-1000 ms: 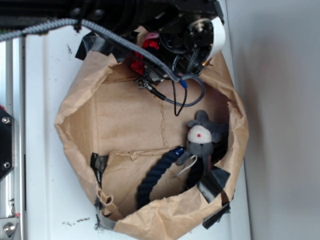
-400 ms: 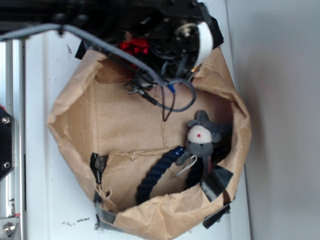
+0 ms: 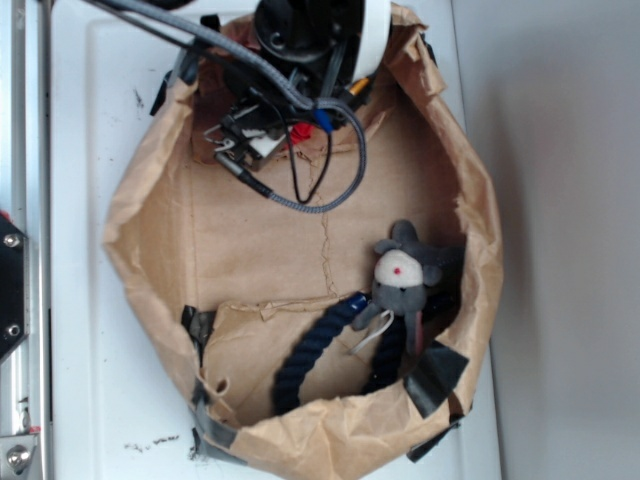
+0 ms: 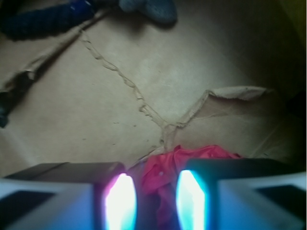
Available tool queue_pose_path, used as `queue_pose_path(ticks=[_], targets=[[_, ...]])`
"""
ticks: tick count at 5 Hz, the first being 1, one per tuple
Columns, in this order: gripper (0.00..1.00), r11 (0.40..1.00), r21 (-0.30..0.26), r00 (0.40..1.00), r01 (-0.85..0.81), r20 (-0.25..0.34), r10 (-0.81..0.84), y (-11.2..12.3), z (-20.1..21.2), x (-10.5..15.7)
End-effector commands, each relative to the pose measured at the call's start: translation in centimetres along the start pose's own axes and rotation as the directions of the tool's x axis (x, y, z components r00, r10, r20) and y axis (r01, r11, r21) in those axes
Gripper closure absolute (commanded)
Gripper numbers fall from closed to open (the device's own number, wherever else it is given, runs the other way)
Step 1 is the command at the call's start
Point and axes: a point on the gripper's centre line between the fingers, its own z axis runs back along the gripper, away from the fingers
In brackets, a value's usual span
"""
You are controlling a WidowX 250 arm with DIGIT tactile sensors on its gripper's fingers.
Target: Grab the red paper.
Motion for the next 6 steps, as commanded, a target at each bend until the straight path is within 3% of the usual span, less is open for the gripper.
queue_pose_path(ticks=[1, 6], targets=[[0.0, 0.995, 0.095, 1.0, -0.023, -0.019, 0.025, 0.6, 0.8, -1.2], [0.0, 0.995, 0.102, 0.995, -0.023, -0.098, 0.033, 1.9, -3.9, -0.4]])
